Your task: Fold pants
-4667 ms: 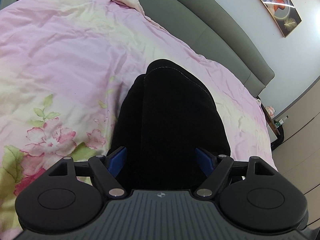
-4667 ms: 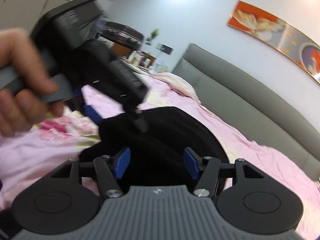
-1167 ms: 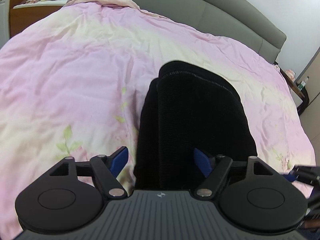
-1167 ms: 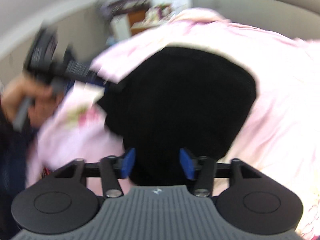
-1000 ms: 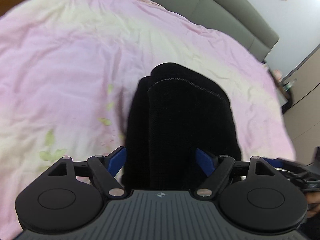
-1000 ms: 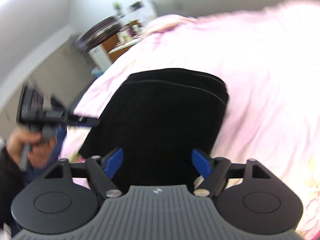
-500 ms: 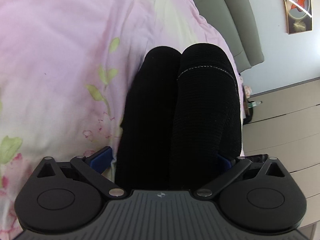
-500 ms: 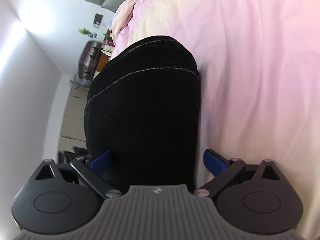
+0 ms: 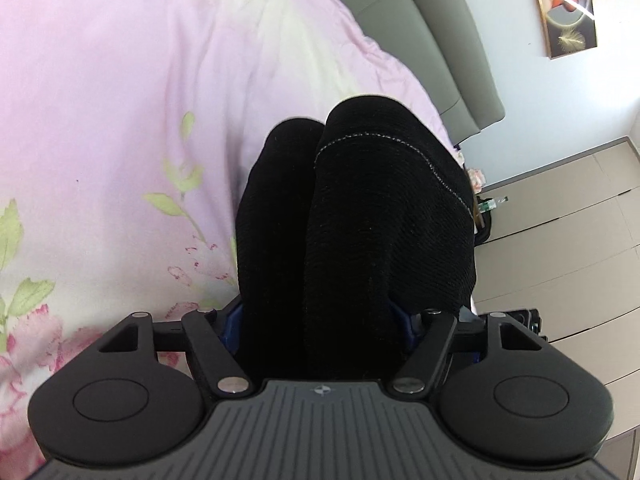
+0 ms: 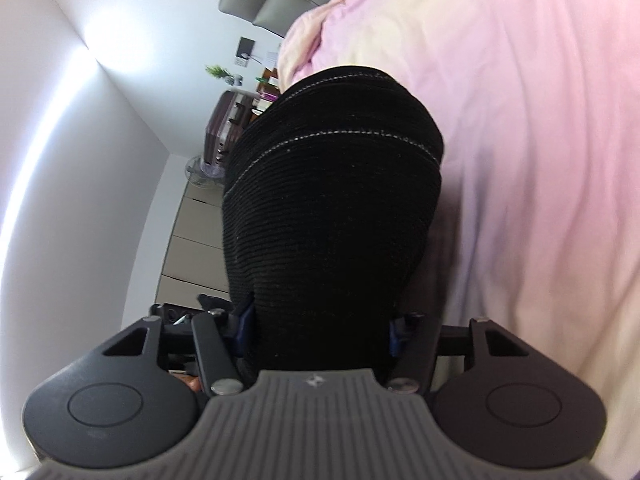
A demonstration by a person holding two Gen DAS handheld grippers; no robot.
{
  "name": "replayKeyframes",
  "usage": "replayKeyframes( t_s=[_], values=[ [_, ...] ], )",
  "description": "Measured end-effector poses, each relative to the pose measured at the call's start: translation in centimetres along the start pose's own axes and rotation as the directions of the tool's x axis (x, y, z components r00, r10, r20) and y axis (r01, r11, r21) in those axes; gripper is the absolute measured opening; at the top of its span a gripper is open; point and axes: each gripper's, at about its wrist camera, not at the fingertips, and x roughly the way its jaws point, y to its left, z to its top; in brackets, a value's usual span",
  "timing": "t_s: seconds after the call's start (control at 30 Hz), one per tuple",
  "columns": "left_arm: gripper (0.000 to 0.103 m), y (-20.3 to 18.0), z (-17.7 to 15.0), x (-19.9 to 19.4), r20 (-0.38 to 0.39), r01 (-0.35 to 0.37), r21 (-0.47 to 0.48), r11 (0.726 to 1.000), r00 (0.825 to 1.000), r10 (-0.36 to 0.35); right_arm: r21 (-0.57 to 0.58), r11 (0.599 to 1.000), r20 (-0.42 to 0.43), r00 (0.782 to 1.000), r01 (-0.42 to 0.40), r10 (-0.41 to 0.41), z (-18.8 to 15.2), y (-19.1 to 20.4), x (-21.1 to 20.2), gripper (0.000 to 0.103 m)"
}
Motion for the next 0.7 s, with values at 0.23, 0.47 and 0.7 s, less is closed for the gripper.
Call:
replayKeyframes(
  t_s=[0.23,0.47,0.7],
  values=[
    [0.079,-5.8,-0.9,-0.2,-0.011,0.042,0.077,0.996,0.999,-0.042,-0.019,0.999,0.087,0.995,-0.04,0.041,-2.2,4.2,-6.8,0.055],
    [0.079,-12.2,-2.6,4.4,-0.075,0.101,0.139,0.985,0.993,-0.091,-0.021,1.0,0.192,0.981,-0.002,0.006,-3.0,5.3,-15.3,0.054],
    [0.079,-19.1,-3.3,14.3,-0.161,0.192,0.165,0.967,0.973,-0.166,-0.003,0.996,0.336,0.938,0.088,-0.082,-2.5,4.5,-27.0,0.054]
  ],
)
